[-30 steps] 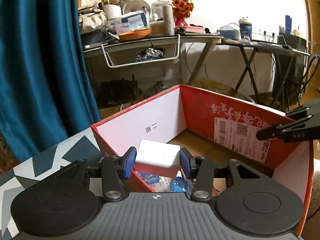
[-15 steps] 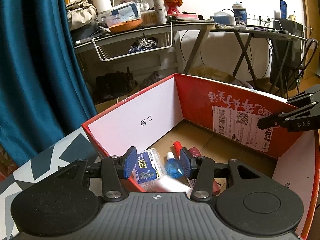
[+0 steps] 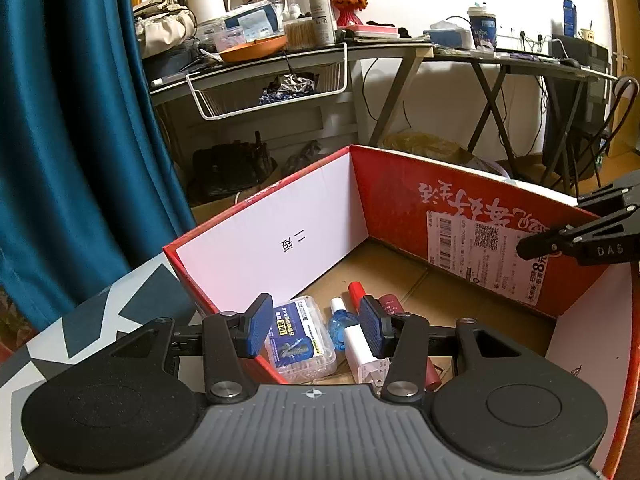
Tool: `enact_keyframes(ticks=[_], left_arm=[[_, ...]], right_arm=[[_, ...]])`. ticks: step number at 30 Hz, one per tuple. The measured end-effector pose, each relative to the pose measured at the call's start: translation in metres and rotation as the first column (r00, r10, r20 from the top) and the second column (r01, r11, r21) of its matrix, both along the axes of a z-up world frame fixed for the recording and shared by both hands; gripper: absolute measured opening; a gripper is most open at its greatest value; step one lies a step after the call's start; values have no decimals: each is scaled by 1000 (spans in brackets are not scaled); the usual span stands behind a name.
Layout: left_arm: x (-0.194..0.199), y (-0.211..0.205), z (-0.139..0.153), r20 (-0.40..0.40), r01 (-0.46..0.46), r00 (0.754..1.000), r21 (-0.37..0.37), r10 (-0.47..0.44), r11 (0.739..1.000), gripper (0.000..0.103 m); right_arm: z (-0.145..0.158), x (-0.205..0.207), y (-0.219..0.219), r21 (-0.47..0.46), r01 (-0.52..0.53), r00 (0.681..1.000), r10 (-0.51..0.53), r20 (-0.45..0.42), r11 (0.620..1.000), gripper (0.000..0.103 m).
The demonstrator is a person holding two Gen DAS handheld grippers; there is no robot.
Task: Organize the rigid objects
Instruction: 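Move the left tool back over the purple power bank, then lower the left tool onto the purple power bank and close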
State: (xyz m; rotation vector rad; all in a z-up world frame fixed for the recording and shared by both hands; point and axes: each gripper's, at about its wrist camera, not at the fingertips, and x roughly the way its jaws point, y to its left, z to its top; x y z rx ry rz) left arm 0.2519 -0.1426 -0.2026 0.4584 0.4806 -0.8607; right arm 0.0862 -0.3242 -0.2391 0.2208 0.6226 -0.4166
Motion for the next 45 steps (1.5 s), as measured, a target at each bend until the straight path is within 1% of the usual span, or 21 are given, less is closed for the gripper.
enact_keyframes(ticks=[1, 2, 3, 4, 6, 7, 8, 9, 11, 13, 17, 19, 21, 23, 28, 32, 35, 38, 39, 41, 45], left_arm=[[0, 2, 1, 3, -8, 1000, -10, 8, 1000, 51], [0, 5, 3, 6, -20, 1000, -25, 20, 999, 54], [2, 11, 7, 10, -35, 999, -54, 35, 998, 62], [4, 17, 11, 12, -49, 999, -84, 50, 995, 66], [14, 38, 22, 8, -110, 994, -167, 113, 980, 91], [19, 49, 26, 6, -150, 988, -196, 154, 969, 96], [25, 59, 30, 4, -185, 982, -217, 190, 959, 99], [32, 70, 32, -1, -221, 974, -232, 227, 947, 100], [47, 91, 33, -24, -292, 955, -238, 295, 926, 103], [62, 109, 28, -53, -341, 939, -240, 338, 909, 103], [86, 132, 9, -117, -413, 910, -197, 397, 889, 103], [94, 135, -6, -143, -435, 899, -173, 415, 883, 103], [100, 137, -21, -175, -444, 891, -147, 418, 884, 103], [105, 138, -37, -187, -435, 893, -122, 410, 892, 103], [114, 133, -67, -175, -411, 901, -55, 396, 910, 103], [126, 134, -78, -204, -425, 888, -29, 411, 905, 103], [131, 136, -84, -220, -450, 872, -8, 437, 893, 103], [133, 138, -89, -253, -467, 857, -13, 449, 884, 103], [133, 138, -90, -261, -469, 855, -20, 449, 883, 100], [130, 138, -90, -243, -470, 859, -25, 451, 882, 90], [124, 134, -86, -187, -464, 870, 4, 457, 886, 89]], right_arm=[[0, 0, 0, 0, 0, 1000, 0, 0, 1000, 13], [0, 0, 0, 0, 0, 1000, 0, 0, 1000, 13], [0, 0, 0, 0, 0, 1000, 0, 0, 1000, 13], [0, 0, 0, -1, -1, 1000, 1, 0, 1000, 13], [0, 0, 0, -1, -1, 1000, 1, -1, 1000, 13], [0, 0, 0, -1, -1, 1000, 1, -1, 1000, 13], [0, 1, 1, -1, -1, 1000, 1, -1, 1000, 13], [0, 1, 1, 0, -1, 1000, 1, -1, 1000, 13], [-1, 1, 1, 0, 0, 1000, 0, -1, 1000, 13], [-1, 2, 3, 0, -1, 1000, 1, -2, 1000, 13], [-1, 2, 1, -4, -3, 1000, 3, -5, 1000, 13], [0, 2, 1, -5, -4, 1000, 4, -10, 1000, 13], [0, 3, 2, -8, -4, 1000, 4, -15, 1000, 13], [0, 2, 1, -10, -4, 1000, 4, -18, 1000, 12], [1, 2, 1, -11, 0, 1000, 0, -25, 1000, 11], [1, 1, 1, -7, 1, 1000, -1, -29, 1000, 11], [1, 1, 0, -9, -1, 999, 0, -32, 1000, 11], [1, 1, 0, -9, -1, 999, 1, -32, 1000, 11], [1, 1, 0, -11, -1, 999, 1, -33, 1000, 11], [1, 2, 0, -14, -2, 999, 1, -36, 1000, 10], [2, 2, 1, -19, -1, 999, 0, -39, 1000, 10]])
